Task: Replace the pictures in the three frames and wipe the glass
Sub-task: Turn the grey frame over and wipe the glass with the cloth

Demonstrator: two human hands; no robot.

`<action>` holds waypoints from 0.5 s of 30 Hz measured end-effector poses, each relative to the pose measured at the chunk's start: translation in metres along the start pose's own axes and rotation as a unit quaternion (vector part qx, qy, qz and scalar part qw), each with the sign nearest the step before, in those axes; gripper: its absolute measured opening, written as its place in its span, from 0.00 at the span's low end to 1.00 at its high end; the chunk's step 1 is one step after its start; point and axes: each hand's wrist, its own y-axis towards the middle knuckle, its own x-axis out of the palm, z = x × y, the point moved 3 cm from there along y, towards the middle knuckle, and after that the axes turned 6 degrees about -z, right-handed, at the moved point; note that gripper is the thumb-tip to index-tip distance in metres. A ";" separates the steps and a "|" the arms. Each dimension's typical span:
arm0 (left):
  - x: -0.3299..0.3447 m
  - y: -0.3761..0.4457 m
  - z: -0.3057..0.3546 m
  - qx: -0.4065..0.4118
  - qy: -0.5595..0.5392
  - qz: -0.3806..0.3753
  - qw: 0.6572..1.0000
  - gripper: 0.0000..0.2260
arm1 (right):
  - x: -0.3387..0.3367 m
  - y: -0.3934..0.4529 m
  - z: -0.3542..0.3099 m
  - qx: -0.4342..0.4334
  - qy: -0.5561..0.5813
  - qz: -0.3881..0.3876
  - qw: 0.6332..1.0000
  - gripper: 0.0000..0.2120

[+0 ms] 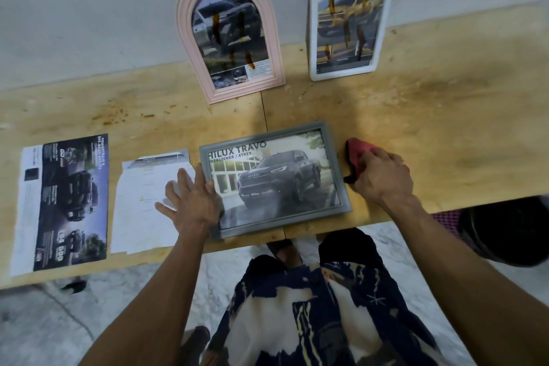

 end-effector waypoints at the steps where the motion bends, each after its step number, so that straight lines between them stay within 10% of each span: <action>1: -0.001 -0.001 0.001 0.003 0.003 0.005 1.000 0.20 | 0.002 0.001 -0.001 0.008 -0.001 0.003 1.000 0.28; 9: -0.006 -0.012 0.010 -0.023 -0.047 0.088 0.995 0.14 | -0.003 -0.014 -0.041 -0.029 0.040 0.134 0.990 0.17; 15: -0.004 -0.017 0.012 -0.039 -0.087 0.070 0.993 0.16 | 0.007 -0.010 -0.063 0.008 0.222 0.042 0.974 0.21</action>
